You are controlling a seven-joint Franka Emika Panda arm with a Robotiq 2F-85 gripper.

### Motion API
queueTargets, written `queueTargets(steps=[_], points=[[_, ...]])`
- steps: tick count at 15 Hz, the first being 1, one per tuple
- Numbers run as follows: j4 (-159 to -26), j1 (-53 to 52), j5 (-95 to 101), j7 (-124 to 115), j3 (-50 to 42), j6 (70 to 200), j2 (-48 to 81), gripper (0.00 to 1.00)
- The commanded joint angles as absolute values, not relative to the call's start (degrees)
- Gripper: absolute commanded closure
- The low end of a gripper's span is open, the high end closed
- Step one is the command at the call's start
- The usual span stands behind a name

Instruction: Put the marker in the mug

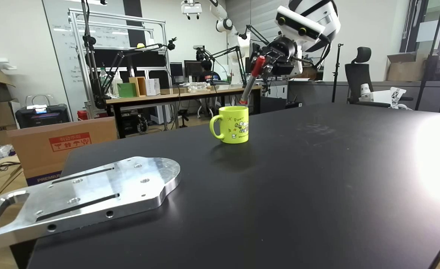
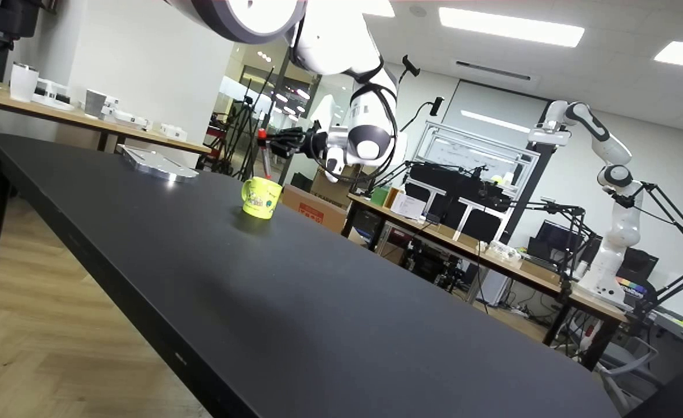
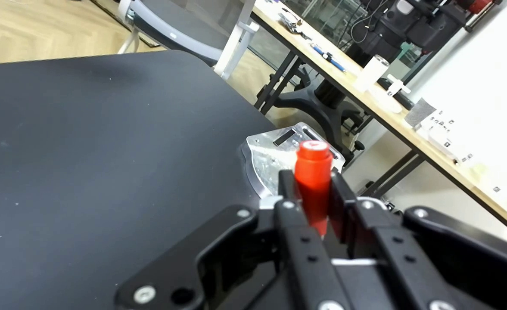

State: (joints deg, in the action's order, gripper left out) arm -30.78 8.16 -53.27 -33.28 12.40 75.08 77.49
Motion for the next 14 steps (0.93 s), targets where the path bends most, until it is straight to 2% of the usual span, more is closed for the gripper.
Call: queueTargets(steps=[1, 9, 10, 11, 14], points=[[-27.4, 8.3, -54.1, -34.1, 13.5, 75.1, 80.1, 0.95], [-27.2, 8.5, -54.7, -33.0, 13.8, 76.6, 81.2, 0.95], [-30.7, 8.3, -54.1, -32.0, 13.0, 76.8, 79.3, 0.95], [-30.7, 8.3, -54.1, -31.8, 13.0, 76.8, 79.3, 0.79], [-30.9, 8.3, -54.1, -31.6, 13.0, 76.8, 79.3, 0.79]])
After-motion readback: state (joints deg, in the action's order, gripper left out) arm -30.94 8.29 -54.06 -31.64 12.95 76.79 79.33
